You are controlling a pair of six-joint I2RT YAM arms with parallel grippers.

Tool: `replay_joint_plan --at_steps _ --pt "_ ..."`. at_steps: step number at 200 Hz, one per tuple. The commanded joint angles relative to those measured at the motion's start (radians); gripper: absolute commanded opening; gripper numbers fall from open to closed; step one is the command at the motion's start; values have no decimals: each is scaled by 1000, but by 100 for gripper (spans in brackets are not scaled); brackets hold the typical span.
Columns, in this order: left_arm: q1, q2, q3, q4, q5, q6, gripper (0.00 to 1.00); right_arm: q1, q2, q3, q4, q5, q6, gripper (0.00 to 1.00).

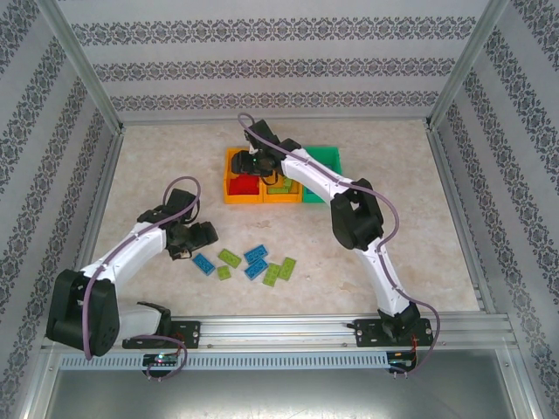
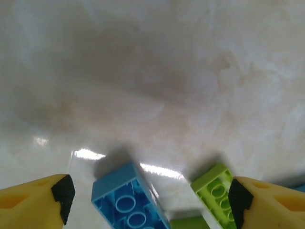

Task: Sort the legos into containers by color

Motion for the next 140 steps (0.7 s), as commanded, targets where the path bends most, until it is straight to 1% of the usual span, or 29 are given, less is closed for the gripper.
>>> replay_joint_plan --at_steps 1,10,19,27,52,96,140 --pt "0 -37 -19 -35 35 -79 88 -15 40 40 -20 -22 14 61" --pt "-3 -43 -25 -31 39 -93 90 -16 45 45 -20 -23 15 64" --pt "-6 -42 -30 -25 46 -106 90 -17 46 44 -18 -28 20 69" --pt "-9 -38 -32 -23 53 -116 91 -18 45 45 -16 -32 21 72" --pt "-20 -31 -42 -29 64 -147 91 -14 32 41 -1 -53 22 72" --pt "-36 -69 -88 -55 57 -209 91 -11 -9 17 20 -63 27 74" --pt "-51 -37 -107 -3 53 -249 86 -12 -75 -43 52 -84 38 75"
